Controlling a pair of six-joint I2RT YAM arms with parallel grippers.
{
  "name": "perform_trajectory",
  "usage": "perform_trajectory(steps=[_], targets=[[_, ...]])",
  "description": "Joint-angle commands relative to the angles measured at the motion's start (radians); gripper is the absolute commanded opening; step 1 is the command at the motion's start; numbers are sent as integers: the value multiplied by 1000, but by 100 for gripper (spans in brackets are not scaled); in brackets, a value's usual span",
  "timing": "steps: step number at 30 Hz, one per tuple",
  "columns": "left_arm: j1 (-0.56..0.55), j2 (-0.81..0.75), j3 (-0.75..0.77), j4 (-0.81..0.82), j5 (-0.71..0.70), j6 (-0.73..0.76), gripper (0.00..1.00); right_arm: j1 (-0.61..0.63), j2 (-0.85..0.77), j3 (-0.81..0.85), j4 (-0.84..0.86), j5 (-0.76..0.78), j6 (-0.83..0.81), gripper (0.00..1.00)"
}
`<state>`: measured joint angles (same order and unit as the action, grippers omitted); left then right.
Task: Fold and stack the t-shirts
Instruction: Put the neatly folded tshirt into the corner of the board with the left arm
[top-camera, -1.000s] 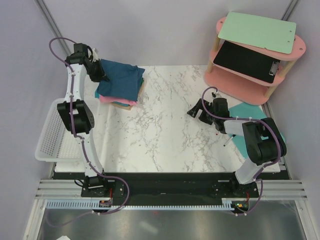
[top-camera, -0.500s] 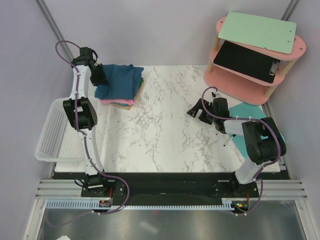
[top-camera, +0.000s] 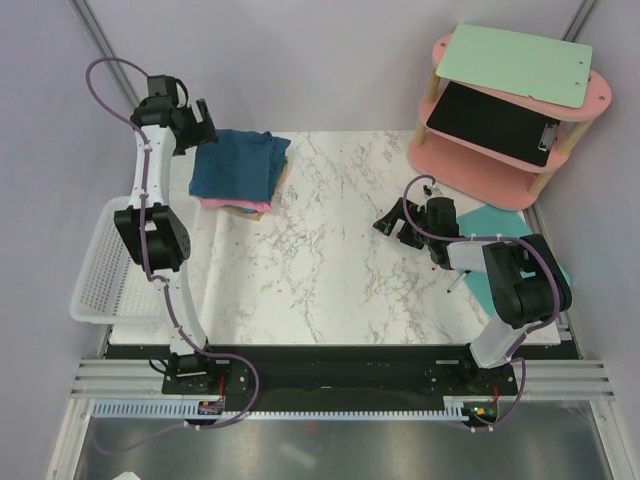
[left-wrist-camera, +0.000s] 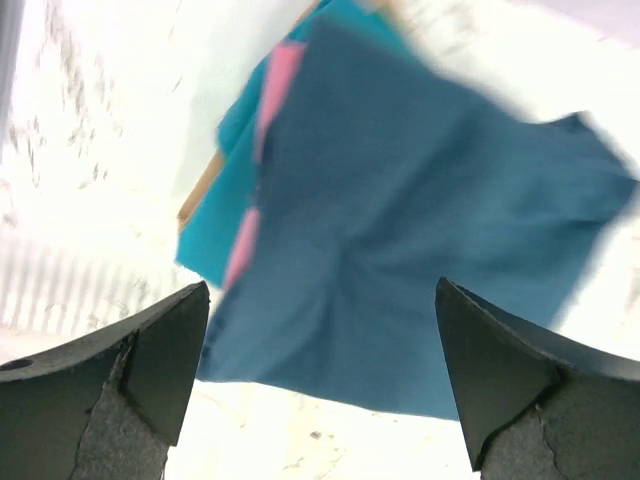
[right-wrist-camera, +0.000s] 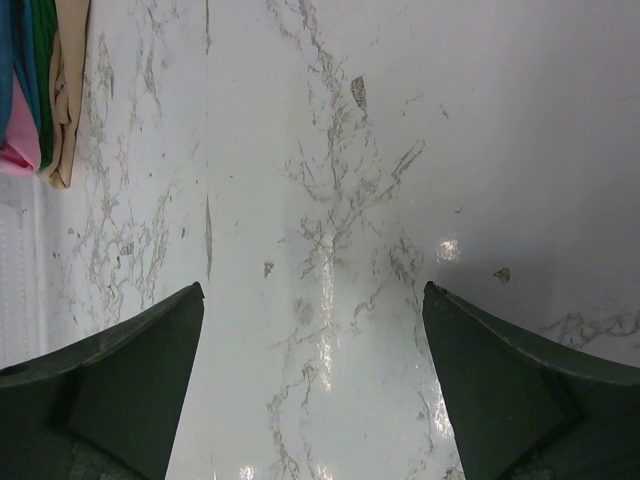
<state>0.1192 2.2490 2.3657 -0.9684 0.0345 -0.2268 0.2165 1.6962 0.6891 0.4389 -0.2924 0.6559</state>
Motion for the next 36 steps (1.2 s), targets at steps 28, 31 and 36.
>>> perform_trajectory(steps=[28,31,36], targets=[[-122,313,-554,1941,1056,-1369,2,11,56,-43,-11,-7,-25,98],[-121,331,-579,1929,1058,-1364,2,9,68,-34,-11,-8,-22,98],[-89,331,-596,1913,1079,-1344,2,9,86,-19,-9,-14,-19,98]])
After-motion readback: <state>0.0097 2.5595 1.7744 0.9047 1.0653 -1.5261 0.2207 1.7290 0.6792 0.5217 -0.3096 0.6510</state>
